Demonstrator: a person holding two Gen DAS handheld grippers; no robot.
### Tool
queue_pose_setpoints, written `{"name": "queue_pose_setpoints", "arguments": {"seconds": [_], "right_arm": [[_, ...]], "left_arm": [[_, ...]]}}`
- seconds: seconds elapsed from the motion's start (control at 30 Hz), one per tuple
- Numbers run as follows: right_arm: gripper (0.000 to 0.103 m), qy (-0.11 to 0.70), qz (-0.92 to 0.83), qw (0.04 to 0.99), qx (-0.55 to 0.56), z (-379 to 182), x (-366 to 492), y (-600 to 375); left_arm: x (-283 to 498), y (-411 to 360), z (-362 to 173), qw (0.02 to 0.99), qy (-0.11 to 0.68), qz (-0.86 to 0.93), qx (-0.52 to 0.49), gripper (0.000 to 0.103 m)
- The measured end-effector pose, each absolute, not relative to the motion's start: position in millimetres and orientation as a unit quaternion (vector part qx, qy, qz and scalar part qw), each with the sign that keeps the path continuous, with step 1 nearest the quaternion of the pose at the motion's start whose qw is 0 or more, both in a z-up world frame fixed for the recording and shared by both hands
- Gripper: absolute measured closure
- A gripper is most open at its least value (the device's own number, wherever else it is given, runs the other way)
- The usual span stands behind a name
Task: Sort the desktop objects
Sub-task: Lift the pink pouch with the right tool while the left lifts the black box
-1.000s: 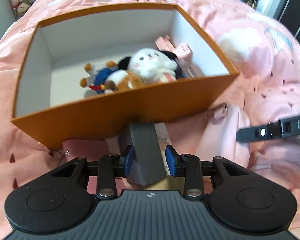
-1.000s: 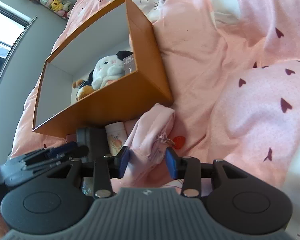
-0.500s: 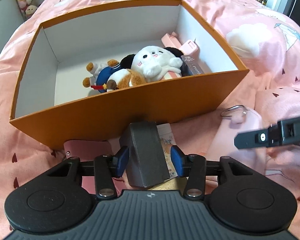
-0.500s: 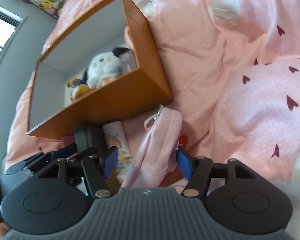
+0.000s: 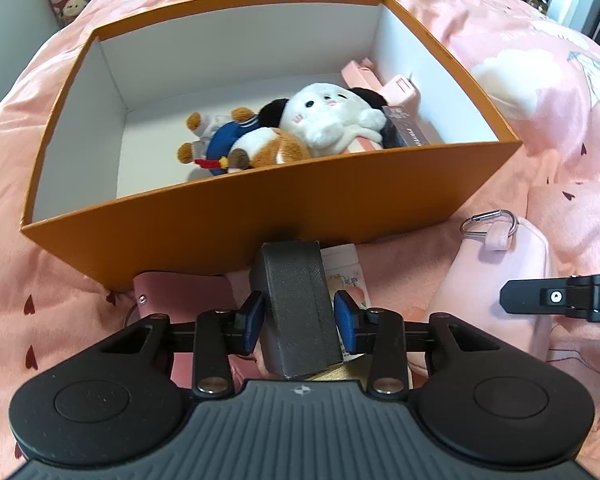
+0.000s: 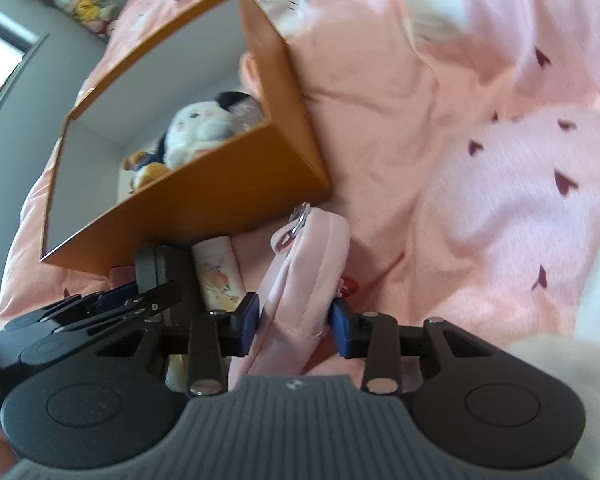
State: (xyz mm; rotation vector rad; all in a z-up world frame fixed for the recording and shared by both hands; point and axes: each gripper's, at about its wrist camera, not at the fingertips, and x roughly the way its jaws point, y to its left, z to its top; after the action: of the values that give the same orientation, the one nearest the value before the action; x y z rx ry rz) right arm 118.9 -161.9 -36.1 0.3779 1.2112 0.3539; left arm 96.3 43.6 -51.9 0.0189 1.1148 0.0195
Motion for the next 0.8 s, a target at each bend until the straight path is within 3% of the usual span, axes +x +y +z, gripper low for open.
{"name": "queue_pose_setpoints", "arguments": {"seconds": [0.33, 0.8], "right_arm": [[0.068, 0.525, 0.217, 0.806, 0.167, -14, 115, -158], [0.068, 0.465, 0.311, 0.812, 0.166, 46, 119, -156]], "left_arm": [[88, 66, -37, 0.86, 0.508, 0.008, -0.042, 0.062], [57, 88, 43, 0.892, 0.437, -0.044, -0.104, 0.062]]}}
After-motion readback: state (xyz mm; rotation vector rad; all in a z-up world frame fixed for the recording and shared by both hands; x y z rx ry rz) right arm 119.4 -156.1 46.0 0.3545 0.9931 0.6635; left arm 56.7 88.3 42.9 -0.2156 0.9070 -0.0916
